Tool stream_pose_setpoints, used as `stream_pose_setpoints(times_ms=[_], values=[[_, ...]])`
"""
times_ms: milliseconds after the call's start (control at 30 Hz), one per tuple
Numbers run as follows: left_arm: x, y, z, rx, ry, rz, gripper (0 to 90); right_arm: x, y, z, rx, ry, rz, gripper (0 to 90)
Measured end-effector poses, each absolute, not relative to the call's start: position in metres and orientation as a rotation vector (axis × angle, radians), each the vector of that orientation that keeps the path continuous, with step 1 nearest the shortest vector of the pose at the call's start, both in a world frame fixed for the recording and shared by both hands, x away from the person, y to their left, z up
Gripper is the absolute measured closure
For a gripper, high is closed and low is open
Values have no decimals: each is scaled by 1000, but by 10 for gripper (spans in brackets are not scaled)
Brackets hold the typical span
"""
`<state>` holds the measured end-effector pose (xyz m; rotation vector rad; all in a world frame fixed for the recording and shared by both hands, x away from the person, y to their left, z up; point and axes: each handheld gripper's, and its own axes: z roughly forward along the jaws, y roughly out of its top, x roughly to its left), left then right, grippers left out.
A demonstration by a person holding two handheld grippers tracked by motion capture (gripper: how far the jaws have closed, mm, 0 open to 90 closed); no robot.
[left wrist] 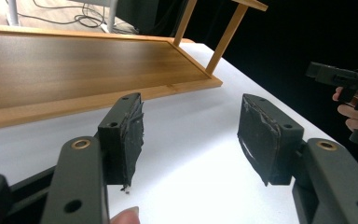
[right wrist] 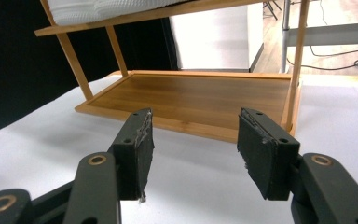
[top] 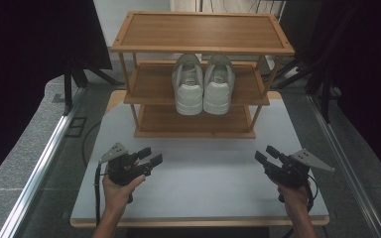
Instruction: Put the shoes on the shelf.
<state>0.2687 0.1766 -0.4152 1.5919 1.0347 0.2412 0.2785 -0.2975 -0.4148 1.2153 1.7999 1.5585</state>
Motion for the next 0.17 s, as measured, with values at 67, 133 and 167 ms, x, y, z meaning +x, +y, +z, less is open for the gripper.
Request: stream_pose_setpoints(times_ms=[67,133,167], values=[[269,178,-416,1587,1039,234,396,278,-301,-415,1222,1790,1556,455],[269,179,-417,1577,1049,229,394,279,-303,-416,1236,1779,1551,448],[268,180,-417,1579,1051,227,391,279,-306,-417,1245,1774,1537,439]])
